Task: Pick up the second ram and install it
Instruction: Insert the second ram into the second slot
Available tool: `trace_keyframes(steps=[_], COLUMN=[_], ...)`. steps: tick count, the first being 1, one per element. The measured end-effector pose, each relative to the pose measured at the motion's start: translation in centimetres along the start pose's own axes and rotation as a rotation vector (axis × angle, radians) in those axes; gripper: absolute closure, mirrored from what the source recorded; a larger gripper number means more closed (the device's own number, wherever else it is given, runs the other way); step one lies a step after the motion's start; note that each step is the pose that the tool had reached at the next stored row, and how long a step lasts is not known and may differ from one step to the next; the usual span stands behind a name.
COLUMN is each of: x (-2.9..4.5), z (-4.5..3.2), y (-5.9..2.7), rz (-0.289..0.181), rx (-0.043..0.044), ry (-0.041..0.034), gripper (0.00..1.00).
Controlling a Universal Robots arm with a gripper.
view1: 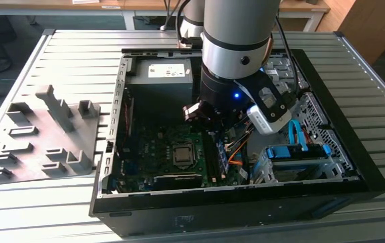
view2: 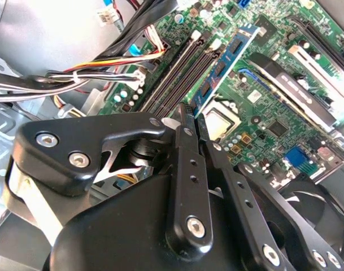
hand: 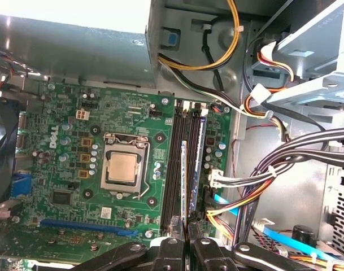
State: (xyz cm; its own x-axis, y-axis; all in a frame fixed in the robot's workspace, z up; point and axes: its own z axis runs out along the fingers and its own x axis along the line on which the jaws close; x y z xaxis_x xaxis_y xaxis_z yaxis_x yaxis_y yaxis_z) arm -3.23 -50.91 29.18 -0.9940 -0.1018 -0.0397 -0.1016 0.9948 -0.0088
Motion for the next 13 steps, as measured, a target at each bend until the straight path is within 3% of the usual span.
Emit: trace_keyframes(steps=[13], x=[0.0], z=[0.0], y=[0.0], rz=[0.023], rx=[0.0009], ry=[0.0002], gripper=[0.86])
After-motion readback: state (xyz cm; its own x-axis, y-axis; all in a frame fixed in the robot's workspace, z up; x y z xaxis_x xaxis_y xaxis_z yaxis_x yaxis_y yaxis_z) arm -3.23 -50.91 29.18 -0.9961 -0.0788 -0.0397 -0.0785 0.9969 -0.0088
